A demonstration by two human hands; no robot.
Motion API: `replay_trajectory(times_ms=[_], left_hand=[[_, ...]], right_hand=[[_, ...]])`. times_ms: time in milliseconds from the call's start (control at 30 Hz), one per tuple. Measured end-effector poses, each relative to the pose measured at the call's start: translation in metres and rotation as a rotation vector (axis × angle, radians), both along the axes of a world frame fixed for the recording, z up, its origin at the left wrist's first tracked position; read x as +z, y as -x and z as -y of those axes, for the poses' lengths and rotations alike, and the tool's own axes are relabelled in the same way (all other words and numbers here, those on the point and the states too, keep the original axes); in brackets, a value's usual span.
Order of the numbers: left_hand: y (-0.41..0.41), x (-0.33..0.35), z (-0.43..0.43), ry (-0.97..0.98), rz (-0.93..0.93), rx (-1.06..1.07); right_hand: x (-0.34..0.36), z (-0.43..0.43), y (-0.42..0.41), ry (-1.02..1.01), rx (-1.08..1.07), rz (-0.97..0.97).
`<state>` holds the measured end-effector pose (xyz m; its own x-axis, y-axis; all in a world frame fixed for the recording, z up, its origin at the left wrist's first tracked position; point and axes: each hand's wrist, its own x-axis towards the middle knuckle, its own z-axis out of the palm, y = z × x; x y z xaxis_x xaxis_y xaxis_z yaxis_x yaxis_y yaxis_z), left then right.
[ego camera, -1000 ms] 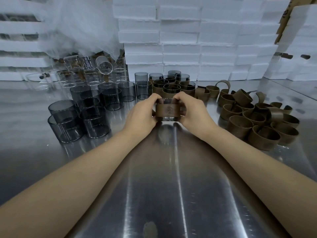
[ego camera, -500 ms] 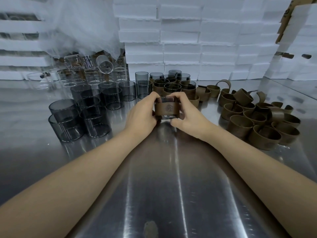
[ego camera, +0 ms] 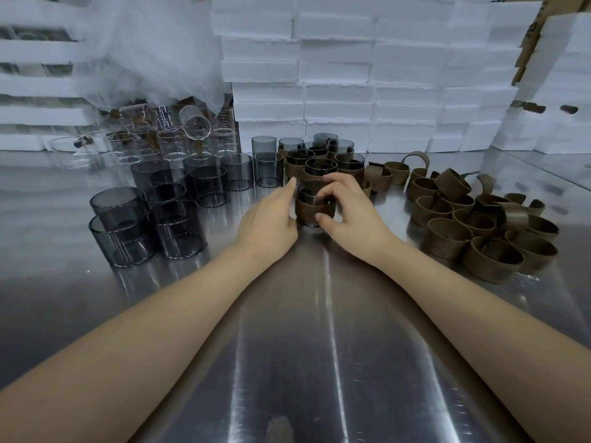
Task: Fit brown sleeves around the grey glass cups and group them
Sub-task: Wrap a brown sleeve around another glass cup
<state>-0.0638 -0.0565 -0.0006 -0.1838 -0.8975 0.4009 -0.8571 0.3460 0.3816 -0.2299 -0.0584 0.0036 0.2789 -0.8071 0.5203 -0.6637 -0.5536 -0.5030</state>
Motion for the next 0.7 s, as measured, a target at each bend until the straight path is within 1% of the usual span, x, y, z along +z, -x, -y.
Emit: replay_trajectory(times_ms=[100,167,200,267,333,400,533,600,700], left_hand=[[-0.001,0.001,-0.001,0.122,0.243,0.156],[-0.001,0.005,-0.003,0.134,0.399,0.256],[0.0,0.006,-0.004,0.106,0.482,0.304],[0.004,0.01,-0.007,0.008,0.66,0.403],[0.008,0.012,-0.01,-0.091,0.795,0.505],[0.009,0.013,-0.014,-0.171,0.845,0.584],[0.009,0.014,-0.018,-0.276,0.824,0.629],[0.01,0.015,-0.019,-0.291,0.813,0.626],[0.011,0.015,-0.022,-0.257,0.821,0.594]], right_hand=[[0.004,-0.002,0.001,0.143,-0.091,-0.032],[0.011,-0.006,0.0,0.239,-0.067,-0.005],[0.013,-0.009,-0.001,0.253,-0.021,-0.011],[0.013,-0.014,-0.005,0.217,0.045,-0.1],[0.008,-0.016,-0.009,0.143,0.029,-0.221],[0.003,-0.013,-0.01,0.075,-0.013,-0.273],[0.002,-0.005,-0.001,-0.009,-0.07,-0.268],[0.001,-0.001,0.002,-0.052,-0.105,-0.255],[-0.002,0.004,0.006,-0.114,-0.176,-0.191]])
